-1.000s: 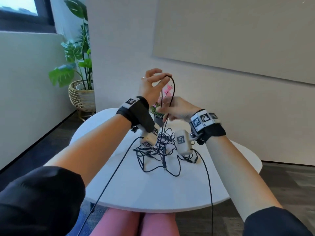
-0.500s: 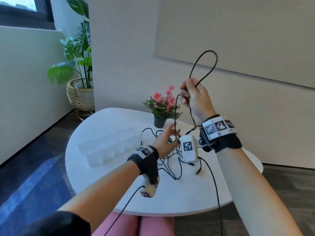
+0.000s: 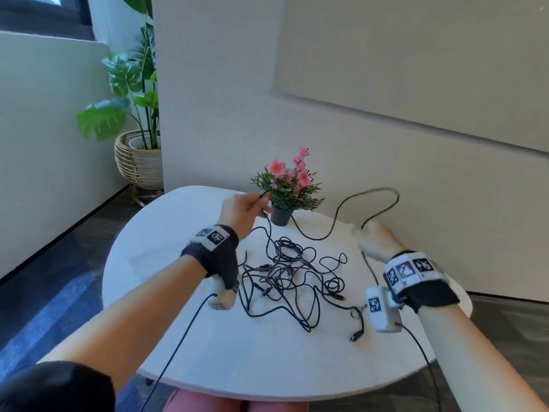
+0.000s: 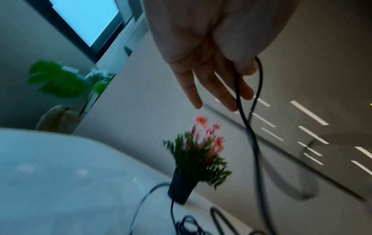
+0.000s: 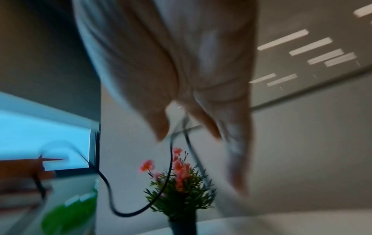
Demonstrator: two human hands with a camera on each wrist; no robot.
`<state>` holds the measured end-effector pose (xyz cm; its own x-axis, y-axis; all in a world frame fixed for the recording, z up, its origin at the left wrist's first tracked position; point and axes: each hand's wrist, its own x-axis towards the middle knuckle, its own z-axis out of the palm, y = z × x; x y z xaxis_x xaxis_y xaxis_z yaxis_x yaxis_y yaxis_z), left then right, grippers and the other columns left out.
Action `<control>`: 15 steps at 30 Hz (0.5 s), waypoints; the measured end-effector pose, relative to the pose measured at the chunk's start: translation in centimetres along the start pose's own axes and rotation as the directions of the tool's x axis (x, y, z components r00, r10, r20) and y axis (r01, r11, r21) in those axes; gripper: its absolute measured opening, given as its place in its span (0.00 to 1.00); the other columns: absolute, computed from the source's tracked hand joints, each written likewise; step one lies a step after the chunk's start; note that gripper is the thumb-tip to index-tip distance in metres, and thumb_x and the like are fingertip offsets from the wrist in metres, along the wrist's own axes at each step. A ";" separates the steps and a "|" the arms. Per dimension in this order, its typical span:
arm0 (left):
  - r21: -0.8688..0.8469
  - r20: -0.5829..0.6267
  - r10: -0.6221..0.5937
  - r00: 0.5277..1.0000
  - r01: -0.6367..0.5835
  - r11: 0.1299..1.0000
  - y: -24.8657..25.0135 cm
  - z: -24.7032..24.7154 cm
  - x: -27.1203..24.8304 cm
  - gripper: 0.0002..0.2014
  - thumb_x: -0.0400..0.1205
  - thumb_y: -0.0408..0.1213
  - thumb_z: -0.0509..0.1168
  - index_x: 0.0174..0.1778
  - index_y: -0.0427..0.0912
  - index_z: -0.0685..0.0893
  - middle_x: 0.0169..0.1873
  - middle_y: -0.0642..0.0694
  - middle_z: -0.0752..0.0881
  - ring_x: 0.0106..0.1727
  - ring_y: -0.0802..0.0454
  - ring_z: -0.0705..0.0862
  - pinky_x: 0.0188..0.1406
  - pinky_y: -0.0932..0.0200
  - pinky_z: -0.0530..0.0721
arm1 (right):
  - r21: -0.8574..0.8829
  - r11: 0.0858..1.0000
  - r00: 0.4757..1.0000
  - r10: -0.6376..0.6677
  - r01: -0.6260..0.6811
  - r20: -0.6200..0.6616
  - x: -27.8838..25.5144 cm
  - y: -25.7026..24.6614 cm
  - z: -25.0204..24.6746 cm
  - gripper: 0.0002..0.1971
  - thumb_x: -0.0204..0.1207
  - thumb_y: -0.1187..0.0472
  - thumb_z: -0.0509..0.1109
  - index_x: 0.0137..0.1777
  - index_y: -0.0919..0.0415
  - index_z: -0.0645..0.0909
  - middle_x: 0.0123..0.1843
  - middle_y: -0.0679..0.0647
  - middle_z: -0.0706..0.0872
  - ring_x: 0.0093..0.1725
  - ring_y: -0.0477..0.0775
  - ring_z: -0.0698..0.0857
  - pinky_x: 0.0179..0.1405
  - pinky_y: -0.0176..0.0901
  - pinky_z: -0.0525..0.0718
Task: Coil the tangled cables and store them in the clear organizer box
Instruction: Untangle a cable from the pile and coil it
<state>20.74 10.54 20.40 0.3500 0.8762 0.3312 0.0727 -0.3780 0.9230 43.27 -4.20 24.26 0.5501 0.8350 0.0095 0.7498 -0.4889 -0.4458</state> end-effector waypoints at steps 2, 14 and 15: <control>0.046 0.038 0.081 0.996 -0.082 0.996 1.4 -0.9 0.1 0.12 0.82 0.39 0.64 0.44 0.35 0.89 0.34 0.45 0.89 0.36 0.48 0.87 0.53 0.50 0.86 | -0.250 0.966 0.980 0.104 -0.059 0.170 -0.3 -0.4 0.8 0.27 0.82 0.42 0.55 0.26 0.58 0.68 0.28 0.56 0.77 0.37 0.57 0.82 0.38 0.44 0.76; 0.106 0.054 0.229 0.972 -0.234 0.966 5.9 -1.4 -0.1 0.15 0.86 0.48 0.54 0.44 0.50 0.84 0.21 0.65 0.78 0.27 0.59 0.75 0.35 0.59 0.83 | 0.481 0.804 0.937 -0.316 0.349 -0.152 -0.6 -9.2 2.1 0.15 0.85 0.57 0.55 0.38 0.54 0.77 0.31 0.49 0.79 0.35 0.51 0.79 0.43 0.44 0.79; 0.162 0.095 0.222 0.970 -0.235 0.958 5.5 -1.8 -0.2 0.16 0.86 0.48 0.52 0.44 0.48 0.84 0.22 0.62 0.78 0.26 0.59 0.73 0.32 0.59 0.80 | 0.489 0.796 0.932 -0.271 0.357 -0.238 -0.3 -8.9 1.4 0.15 0.85 0.56 0.55 0.38 0.53 0.76 0.31 0.50 0.77 0.35 0.53 0.78 0.42 0.48 0.79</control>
<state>19.35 8.84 25.75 0.4447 0.7379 0.5078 0.1383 -0.6167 0.7750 35.89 0.32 26.95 0.3973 0.8511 0.3433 0.6137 0.0317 -0.7889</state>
